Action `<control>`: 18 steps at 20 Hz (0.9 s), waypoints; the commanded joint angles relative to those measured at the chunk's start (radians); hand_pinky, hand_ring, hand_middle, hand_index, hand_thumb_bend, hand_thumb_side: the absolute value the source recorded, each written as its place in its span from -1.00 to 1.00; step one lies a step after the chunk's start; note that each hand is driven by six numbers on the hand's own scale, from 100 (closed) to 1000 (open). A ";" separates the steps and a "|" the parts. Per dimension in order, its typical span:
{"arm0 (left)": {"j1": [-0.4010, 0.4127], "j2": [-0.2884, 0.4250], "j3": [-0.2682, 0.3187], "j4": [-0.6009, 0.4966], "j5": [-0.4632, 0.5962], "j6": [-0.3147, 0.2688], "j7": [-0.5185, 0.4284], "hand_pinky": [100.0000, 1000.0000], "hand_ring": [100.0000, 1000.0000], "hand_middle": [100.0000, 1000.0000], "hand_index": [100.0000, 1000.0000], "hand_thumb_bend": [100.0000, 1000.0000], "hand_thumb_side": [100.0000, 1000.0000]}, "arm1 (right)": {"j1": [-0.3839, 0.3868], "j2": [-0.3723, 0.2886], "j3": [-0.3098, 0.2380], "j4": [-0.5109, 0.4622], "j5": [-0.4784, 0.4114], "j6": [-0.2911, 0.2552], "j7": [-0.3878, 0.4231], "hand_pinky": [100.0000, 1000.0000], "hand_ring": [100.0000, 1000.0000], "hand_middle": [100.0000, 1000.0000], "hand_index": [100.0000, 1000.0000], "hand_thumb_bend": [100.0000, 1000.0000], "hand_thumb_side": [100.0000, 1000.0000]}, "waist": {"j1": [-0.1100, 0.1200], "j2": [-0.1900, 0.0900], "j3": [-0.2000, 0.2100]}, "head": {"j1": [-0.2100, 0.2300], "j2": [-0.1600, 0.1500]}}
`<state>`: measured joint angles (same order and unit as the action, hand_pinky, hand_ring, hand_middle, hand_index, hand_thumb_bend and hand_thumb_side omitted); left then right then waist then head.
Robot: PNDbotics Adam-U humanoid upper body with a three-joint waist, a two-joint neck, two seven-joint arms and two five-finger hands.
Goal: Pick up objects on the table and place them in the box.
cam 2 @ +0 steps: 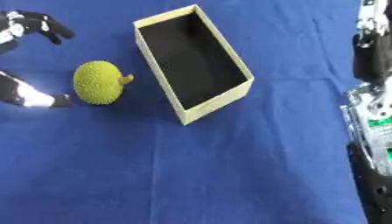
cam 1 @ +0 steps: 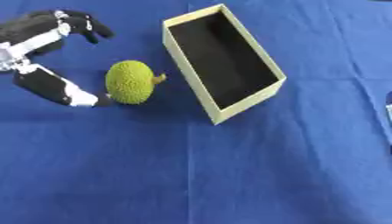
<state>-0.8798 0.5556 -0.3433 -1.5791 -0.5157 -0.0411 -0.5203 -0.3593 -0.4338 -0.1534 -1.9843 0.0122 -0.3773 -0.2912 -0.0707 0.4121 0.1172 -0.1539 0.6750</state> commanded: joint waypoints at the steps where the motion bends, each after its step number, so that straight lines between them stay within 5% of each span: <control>1: -0.030 -0.019 0.004 0.021 -0.033 -0.011 -0.003 0.83 0.53 0.57 0.72 0.36 -0.44 | -0.005 -0.011 -0.005 -0.016 -0.007 0.000 0.003 0.47 0.35 0.04 0.52 -1.00 0.11 | 0.001 -0.028 -0.003 | 0.003 -0.012; 18: -0.057 -0.089 -0.016 0.146 -0.182 -0.069 0.006 0.82 0.58 0.62 0.72 0.48 -0.58 | -0.012 -0.009 -0.003 -0.016 -0.014 -0.001 0.008 0.48 0.36 0.04 0.52 -1.00 0.11 | 0.003 -0.029 -0.013 | 0.004 -0.009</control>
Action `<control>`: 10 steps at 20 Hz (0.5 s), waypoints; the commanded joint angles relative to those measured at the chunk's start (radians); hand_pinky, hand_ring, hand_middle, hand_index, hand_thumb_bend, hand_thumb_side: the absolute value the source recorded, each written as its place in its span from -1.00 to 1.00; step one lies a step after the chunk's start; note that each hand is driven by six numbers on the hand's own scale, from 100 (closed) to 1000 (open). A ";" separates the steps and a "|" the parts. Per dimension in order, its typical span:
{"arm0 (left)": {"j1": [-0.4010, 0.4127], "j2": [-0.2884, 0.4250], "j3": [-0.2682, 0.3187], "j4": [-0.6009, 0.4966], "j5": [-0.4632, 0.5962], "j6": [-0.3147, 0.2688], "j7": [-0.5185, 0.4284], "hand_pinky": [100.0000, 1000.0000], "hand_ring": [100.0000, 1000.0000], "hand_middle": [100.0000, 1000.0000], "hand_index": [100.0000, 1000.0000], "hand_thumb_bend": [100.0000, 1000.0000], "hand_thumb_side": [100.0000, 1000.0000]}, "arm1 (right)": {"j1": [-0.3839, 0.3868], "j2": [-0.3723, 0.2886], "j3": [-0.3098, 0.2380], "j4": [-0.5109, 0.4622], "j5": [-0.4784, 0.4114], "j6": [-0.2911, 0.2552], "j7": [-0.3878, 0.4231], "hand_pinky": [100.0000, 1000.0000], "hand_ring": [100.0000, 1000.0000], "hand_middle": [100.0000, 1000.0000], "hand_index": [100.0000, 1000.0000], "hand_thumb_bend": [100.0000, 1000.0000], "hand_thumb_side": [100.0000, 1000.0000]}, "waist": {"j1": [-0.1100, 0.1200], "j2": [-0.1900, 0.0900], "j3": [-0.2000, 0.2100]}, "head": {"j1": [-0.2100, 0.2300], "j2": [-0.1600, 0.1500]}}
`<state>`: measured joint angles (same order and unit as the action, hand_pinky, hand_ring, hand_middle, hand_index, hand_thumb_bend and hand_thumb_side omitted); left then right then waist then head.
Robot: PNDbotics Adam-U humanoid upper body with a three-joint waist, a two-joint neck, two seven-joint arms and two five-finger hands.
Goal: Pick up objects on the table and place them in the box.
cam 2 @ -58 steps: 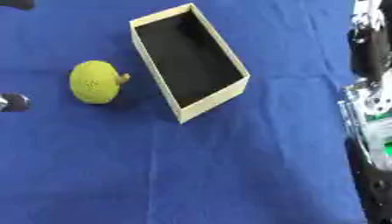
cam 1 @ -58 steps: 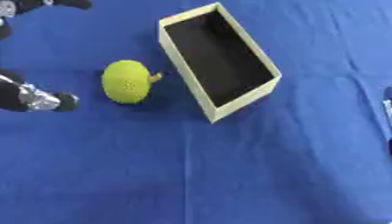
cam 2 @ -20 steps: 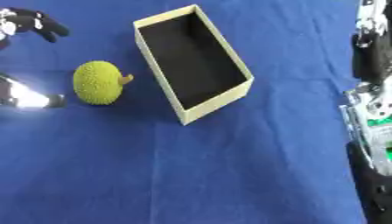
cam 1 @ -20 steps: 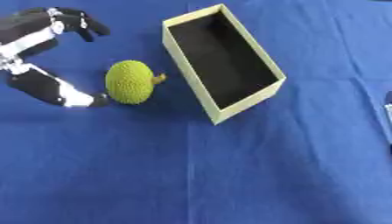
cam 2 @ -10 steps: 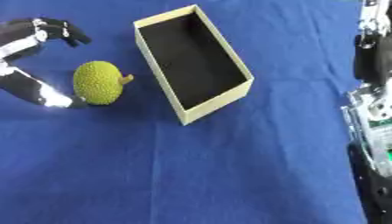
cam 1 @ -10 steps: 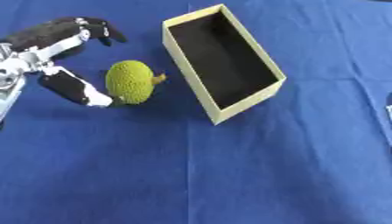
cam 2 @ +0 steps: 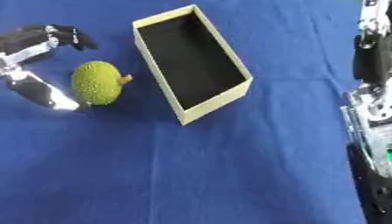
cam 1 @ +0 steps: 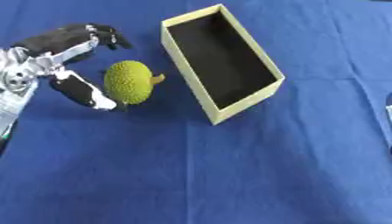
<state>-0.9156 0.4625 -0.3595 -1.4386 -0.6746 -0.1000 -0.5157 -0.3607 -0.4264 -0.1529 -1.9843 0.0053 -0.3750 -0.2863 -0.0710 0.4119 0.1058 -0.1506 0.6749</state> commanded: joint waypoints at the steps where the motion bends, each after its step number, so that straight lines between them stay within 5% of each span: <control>1: -0.022 0.003 0.000 0.011 -0.033 -0.013 0.004 0.82 0.58 0.62 0.72 0.48 -0.60 | -0.010 -0.016 -0.004 -0.016 -0.008 -0.004 0.003 0.48 0.36 0.04 0.52 -1.00 0.11 | 0.003 -0.029 -0.002 | 0.001 -0.008; 10: -0.031 -0.021 0.015 0.070 -0.123 -0.032 0.061 0.82 0.60 0.64 0.73 0.42 -0.66 | -0.011 -0.015 -0.002 -0.016 -0.010 -0.003 0.006 0.48 0.36 0.04 0.52 -1.00 0.13 | 0.002 -0.030 -0.003 | 0.003 -0.010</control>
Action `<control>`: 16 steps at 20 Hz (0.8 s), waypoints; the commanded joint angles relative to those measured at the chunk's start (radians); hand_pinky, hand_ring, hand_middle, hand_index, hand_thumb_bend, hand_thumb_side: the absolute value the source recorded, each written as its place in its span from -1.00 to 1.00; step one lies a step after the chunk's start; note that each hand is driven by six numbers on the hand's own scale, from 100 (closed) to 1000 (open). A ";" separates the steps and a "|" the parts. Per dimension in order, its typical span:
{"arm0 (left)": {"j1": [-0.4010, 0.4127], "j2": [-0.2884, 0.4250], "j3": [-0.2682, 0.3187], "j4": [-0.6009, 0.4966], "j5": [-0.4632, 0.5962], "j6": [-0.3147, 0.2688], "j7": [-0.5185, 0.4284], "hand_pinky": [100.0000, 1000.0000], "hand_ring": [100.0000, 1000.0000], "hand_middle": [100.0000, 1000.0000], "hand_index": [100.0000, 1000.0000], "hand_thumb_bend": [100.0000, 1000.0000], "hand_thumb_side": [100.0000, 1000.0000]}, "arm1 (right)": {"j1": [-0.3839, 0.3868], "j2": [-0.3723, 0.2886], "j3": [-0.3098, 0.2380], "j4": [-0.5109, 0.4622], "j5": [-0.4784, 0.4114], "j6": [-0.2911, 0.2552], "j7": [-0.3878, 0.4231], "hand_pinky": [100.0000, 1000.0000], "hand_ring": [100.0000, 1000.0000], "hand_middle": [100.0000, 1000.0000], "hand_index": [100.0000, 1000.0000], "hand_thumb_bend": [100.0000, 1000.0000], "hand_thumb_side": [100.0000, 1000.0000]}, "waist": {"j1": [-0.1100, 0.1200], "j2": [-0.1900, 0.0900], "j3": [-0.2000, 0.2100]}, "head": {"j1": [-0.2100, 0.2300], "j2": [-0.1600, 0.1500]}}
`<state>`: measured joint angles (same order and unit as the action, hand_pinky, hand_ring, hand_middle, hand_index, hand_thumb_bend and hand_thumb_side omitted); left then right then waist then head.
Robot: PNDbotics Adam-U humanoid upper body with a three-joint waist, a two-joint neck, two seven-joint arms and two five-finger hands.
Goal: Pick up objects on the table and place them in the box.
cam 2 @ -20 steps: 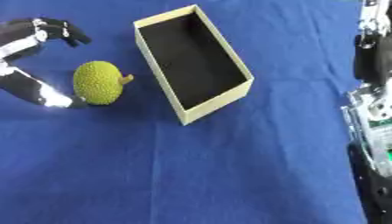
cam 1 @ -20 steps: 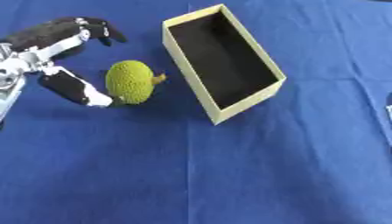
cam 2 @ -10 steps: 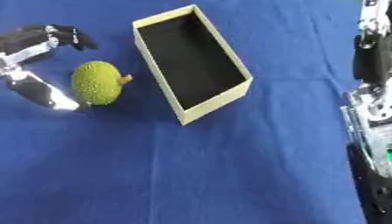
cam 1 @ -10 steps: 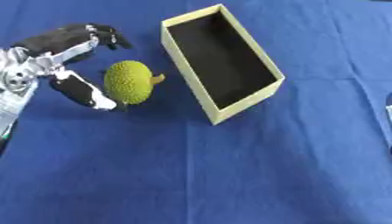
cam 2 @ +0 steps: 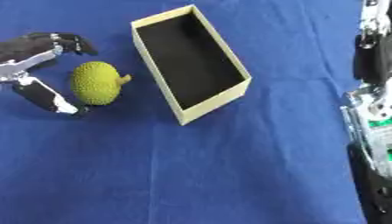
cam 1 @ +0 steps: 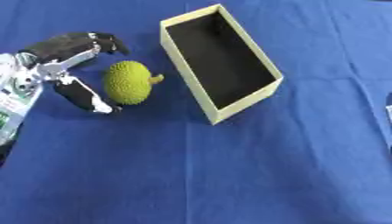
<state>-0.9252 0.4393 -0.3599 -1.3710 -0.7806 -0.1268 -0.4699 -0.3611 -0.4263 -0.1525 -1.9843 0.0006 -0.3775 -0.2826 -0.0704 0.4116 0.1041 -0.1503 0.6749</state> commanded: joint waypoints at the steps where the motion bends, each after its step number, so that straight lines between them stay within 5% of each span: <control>1: -0.023 -0.002 0.016 0.007 -0.020 -0.006 0.017 0.82 0.60 0.63 0.72 0.41 -0.66 | -0.011 -0.015 -0.002 -0.016 -0.006 -0.001 0.003 0.48 0.36 0.04 0.52 -1.00 0.10 | 0.001 -0.029 -0.002 | 0.003 -0.009; 10: -0.031 -0.030 0.021 0.031 -0.024 0.006 0.022 0.81 0.58 0.60 0.67 0.09 -0.76 | -0.012 -0.011 0.002 -0.016 -0.009 0.000 0.008 0.48 0.36 0.04 0.52 -1.00 0.14 | -0.003 -0.029 0.001 | 0.007 -0.011; 16: -0.034 -0.035 0.018 0.032 -0.018 0.009 0.004 0.74 0.53 0.54 0.44 -0.12 -1.00 | -0.012 -0.010 0.005 -0.016 -0.012 0.002 0.011 0.48 0.36 0.04 0.52 -1.00 0.14 | -0.004 -0.030 0.004 | 0.007 -0.012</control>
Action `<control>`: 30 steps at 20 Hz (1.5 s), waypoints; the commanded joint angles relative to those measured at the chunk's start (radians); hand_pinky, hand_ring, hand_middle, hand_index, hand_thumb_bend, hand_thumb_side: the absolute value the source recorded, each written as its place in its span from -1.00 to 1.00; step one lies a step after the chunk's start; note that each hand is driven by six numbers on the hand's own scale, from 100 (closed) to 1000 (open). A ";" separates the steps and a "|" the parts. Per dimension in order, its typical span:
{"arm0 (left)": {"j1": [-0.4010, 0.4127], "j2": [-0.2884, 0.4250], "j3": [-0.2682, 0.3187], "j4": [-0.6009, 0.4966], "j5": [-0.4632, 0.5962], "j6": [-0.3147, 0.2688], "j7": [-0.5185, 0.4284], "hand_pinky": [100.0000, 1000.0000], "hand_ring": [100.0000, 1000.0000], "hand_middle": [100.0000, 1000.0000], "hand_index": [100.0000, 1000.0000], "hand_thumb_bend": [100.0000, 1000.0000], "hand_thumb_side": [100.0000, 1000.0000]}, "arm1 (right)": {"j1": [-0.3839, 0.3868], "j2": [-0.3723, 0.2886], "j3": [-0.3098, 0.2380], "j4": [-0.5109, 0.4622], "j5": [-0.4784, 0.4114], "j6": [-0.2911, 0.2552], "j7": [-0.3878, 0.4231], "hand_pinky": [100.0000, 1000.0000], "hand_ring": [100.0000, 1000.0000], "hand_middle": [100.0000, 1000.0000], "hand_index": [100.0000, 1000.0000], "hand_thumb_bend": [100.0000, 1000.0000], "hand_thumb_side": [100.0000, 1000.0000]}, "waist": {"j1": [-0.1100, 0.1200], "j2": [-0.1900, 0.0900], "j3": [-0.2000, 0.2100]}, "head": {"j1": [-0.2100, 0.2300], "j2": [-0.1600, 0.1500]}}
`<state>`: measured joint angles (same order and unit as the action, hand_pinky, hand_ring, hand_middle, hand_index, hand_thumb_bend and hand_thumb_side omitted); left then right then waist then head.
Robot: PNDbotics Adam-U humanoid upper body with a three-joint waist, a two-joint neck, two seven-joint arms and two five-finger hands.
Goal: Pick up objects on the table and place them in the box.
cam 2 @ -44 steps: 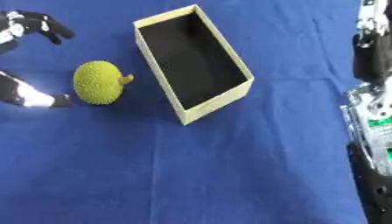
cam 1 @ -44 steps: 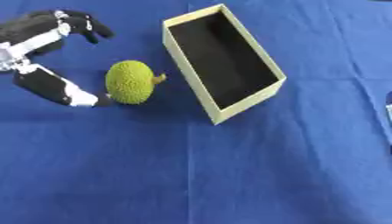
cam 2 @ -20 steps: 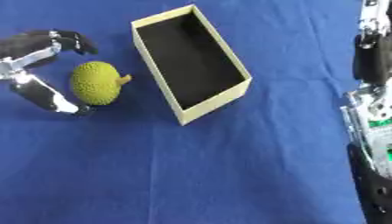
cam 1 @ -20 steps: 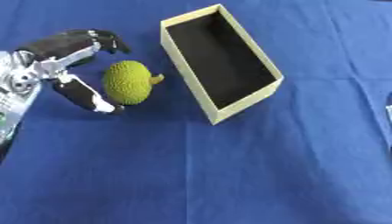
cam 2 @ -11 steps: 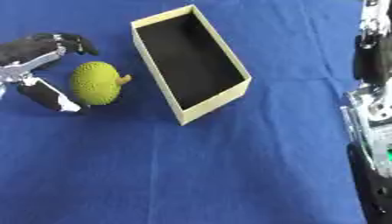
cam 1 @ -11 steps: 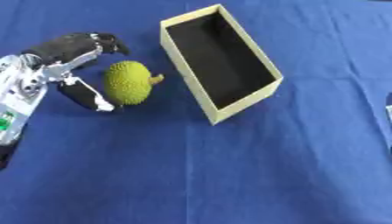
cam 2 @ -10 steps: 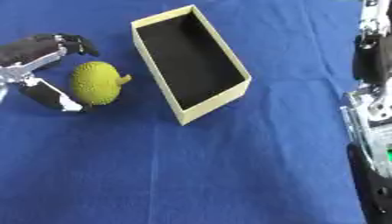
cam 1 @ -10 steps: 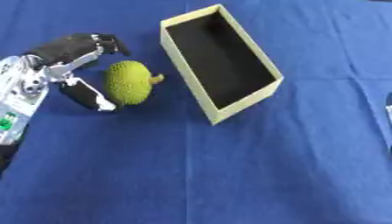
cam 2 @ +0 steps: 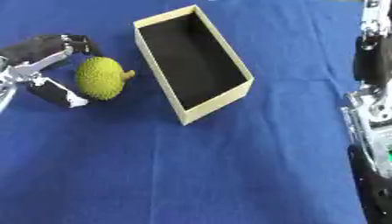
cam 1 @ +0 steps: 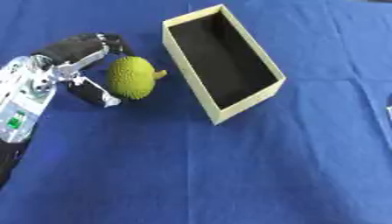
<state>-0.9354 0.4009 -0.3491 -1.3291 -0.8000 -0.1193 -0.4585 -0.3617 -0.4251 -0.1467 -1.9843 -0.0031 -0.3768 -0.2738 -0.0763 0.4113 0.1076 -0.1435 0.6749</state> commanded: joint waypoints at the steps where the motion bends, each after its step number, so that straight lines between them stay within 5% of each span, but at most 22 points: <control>1: -0.024 0.003 0.006 -0.010 0.001 0.000 -0.012 0.71 0.51 0.52 0.42 -0.14 -1.00 | -0.012 -0.011 -0.001 -0.016 -0.008 0.001 0.003 0.48 0.36 0.04 0.52 -1.00 0.13 | 0.002 -0.030 0.001 | 0.000 -0.012; 10: -0.025 -0.003 0.003 -0.013 -0.014 -0.013 -0.014 0.47 0.26 0.23 0.24 -0.41 -1.00 | -0.013 -0.011 -0.001 -0.016 -0.010 0.002 0.004 0.48 0.36 0.04 0.52 -1.00 0.14 | 0.003 -0.032 -0.001 | -0.001 -0.012; 16: -0.024 -0.006 0.004 -0.025 0.006 -0.004 0.019 0.28 0.01 0.01 -0.01 -0.77 -0.96 | -0.013 -0.011 -0.001 -0.016 -0.011 0.004 0.005 0.48 0.36 0.04 0.53 -1.00 0.14 | 0.003 -0.033 -0.001 | -0.002 -0.012; 30: -0.021 -0.022 0.002 -0.037 0.103 0.037 0.057 0.20 -0.16 -0.15 -0.41 -0.93 -1.00 | -0.013 -0.009 -0.003 -0.016 -0.011 0.010 0.005 0.48 0.36 0.04 0.53 -1.00 0.13 | 0.002 -0.034 -0.003 | -0.006 -0.012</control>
<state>-0.9400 0.3716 -0.3499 -1.3433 -0.7119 -0.0882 -0.4061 -0.3653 -0.4186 -0.1465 -1.9843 -0.0086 -0.3693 -0.2675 -0.0763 0.4064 0.1055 -0.1460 0.6748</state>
